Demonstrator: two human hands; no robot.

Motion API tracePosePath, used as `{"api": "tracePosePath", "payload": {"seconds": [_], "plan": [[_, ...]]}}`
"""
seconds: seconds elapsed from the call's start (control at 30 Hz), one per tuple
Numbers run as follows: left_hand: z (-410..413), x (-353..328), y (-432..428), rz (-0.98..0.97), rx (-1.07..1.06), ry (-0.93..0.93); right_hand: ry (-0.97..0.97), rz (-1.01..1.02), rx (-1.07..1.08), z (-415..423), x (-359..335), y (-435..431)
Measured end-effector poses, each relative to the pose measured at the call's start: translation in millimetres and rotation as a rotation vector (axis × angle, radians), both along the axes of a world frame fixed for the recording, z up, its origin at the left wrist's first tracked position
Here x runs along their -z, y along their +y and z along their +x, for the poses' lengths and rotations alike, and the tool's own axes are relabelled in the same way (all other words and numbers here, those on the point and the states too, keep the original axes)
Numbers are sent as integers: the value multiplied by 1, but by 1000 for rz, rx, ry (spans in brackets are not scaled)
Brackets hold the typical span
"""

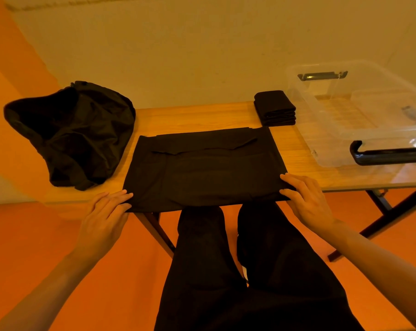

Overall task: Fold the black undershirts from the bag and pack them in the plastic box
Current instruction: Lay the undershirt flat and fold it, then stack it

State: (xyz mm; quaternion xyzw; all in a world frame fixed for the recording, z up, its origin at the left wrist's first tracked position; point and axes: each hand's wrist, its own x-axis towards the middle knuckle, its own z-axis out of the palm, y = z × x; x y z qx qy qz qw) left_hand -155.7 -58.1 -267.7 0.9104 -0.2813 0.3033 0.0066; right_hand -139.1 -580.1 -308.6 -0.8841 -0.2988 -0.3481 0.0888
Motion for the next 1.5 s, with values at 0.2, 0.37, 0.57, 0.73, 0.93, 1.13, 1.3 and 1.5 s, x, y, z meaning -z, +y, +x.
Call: {"api": "tracePosePath", "payload": {"seconds": [0.2,0.37,0.57,0.73,0.93,1.13,1.3,1.5], "plan": [[-3,1,0,4,21,5,69,-54,-39,-8,-13,-10],[-6,-3,4,20,38,6,15,-44,-18,-19,-19,-14],[-15,-9,4,-75,-42,79,70,86,13,-33,-35,-9],[-23,-14,-1,-96,-50,63,126,150,54,-38,-46,-6],[-23,-30,1,-176,-23,168,376,254,26,-45,-60,-12],[0,-80,-5,-487,4,355,429,466,53,-19,-97,2],[26,-101,-19,-544,-42,369,514,658,189,21,-108,21],[67,-103,-27,-526,-183,336,628,775,341,74,-118,29]]}}
